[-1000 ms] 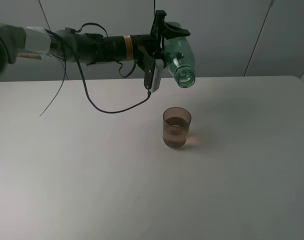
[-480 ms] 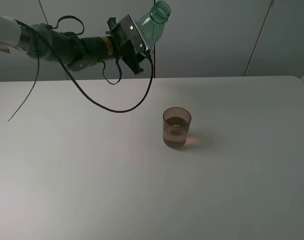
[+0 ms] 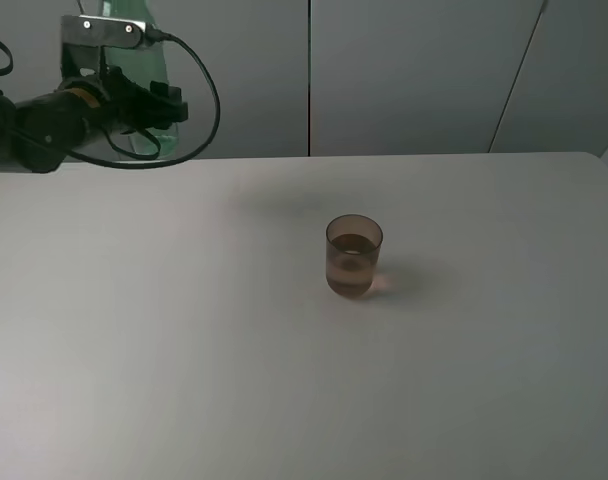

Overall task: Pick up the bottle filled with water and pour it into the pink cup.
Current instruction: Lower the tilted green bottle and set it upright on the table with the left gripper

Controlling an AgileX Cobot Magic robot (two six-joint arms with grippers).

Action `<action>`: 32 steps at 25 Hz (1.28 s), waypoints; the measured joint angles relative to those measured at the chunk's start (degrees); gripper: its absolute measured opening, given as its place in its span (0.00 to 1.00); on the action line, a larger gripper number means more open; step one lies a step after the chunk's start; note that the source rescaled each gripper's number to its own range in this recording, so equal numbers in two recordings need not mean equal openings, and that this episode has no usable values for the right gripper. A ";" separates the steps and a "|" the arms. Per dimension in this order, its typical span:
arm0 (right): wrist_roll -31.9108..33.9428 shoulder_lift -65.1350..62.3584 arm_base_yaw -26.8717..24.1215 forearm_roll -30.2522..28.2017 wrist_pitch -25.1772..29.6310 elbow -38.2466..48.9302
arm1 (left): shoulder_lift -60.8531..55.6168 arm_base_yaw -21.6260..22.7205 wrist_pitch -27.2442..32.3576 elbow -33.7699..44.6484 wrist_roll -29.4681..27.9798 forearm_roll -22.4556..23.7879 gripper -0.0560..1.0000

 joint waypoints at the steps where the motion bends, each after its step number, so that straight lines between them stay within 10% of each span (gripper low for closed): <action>1: 0.00 0.00 0.00 0.00 0.00 0.00 | -0.53 0.29 -1.09 2.11 0.11 -1.45 0.05; 13: 0.00 0.00 0.00 0.00 0.00 0.00 | 4.18 1.21 -15.65 8.77 -1.12 3.35 0.05; 32: 0.00 0.00 0.00 0.00 0.00 0.00 | 15.99 0.87 -19.15 9.04 -4.94 6.73 0.05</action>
